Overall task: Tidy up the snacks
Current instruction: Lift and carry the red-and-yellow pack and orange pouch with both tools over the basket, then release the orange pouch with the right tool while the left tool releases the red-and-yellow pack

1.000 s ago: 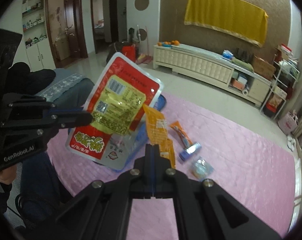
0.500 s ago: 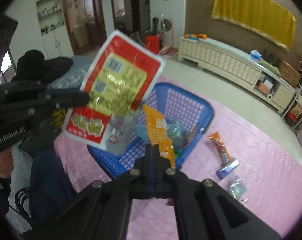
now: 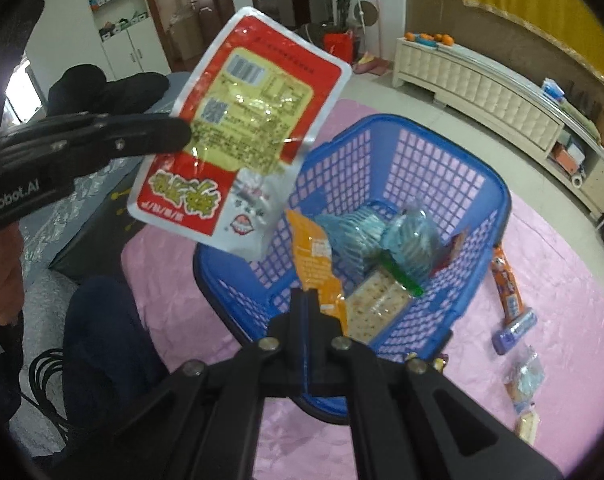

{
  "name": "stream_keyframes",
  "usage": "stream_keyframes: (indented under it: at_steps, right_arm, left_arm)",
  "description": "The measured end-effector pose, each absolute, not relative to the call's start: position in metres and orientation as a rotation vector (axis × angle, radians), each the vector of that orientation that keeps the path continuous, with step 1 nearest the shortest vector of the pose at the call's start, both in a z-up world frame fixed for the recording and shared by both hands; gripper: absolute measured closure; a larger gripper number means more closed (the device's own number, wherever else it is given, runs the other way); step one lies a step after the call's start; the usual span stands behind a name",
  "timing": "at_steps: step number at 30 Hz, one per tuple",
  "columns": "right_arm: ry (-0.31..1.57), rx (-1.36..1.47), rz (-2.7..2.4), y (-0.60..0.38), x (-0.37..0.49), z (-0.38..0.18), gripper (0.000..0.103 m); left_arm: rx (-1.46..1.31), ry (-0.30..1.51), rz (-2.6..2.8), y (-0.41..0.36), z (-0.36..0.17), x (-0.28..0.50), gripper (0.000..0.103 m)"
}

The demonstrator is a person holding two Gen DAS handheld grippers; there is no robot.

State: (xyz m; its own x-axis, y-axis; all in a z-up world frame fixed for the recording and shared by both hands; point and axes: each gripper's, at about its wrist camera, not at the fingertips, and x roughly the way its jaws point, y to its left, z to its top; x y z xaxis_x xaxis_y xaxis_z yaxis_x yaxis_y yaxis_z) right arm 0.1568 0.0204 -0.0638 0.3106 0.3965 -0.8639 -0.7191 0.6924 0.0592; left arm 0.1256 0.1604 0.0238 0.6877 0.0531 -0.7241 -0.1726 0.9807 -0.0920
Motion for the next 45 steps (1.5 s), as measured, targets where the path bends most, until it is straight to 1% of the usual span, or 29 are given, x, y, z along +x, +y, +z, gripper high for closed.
stream_keyframes:
  at_steps: [1,3,4,5,6,7,8,16,23,29,38,45]
  right_arm:
    - [1.005,-0.374,0.751,0.021,0.157,-0.064,0.101]
    - [1.006,-0.387,0.727,0.023,0.159,-0.064,0.096]
    - [0.998,-0.389,0.717,0.022,0.159,-0.063,0.084]
    - [0.998,-0.385,0.713,0.021,0.160,-0.061,0.058]
    - [0.997,-0.380,0.709,0.019,0.160,-0.060,0.042]
    - [0.990,-0.376,0.700,0.017,0.160,-0.058,0.019]
    - [0.974,-0.368,0.693,0.014,0.159,-0.055,0.016]
    - [0.941,-0.357,0.591,-0.005,0.162,-0.040,0.014]
    - [0.927,-0.325,0.485,-0.026,0.171,-0.036,0.003]
    - [0.958,-0.269,0.417,-0.044,0.183,-0.043,0.003]
    - [1.032,-0.215,0.372,-0.065,0.195,-0.062,0.003]
    - [1.050,-0.208,0.359,-0.072,0.198,-0.070,0.003]
  left_arm:
    - [-0.160,0.803,0.129,0.161,0.024,0.125,0.102]
    - [-0.162,0.803,0.132,0.159,0.026,0.124,0.102]
    - [-0.162,0.803,0.133,0.160,0.025,0.124,0.102]
    - [-0.161,0.803,0.133,0.159,0.026,0.124,0.102]
    - [-0.160,0.803,0.134,0.158,0.027,0.124,0.102]
    - [-0.158,0.803,0.134,0.157,0.027,0.123,0.102]
    - [-0.157,0.803,0.133,0.156,0.028,0.123,0.102]
    - [-0.139,0.798,0.105,0.146,0.030,0.126,0.102]
    - [-0.130,0.819,0.050,0.135,0.020,0.138,0.102]
    - [-0.128,0.855,0.000,0.126,0.006,0.154,0.102]
    - [-0.132,0.951,-0.088,0.110,-0.029,0.175,0.102]
    - [-0.109,1.012,-0.108,0.106,-0.050,0.190,0.102]
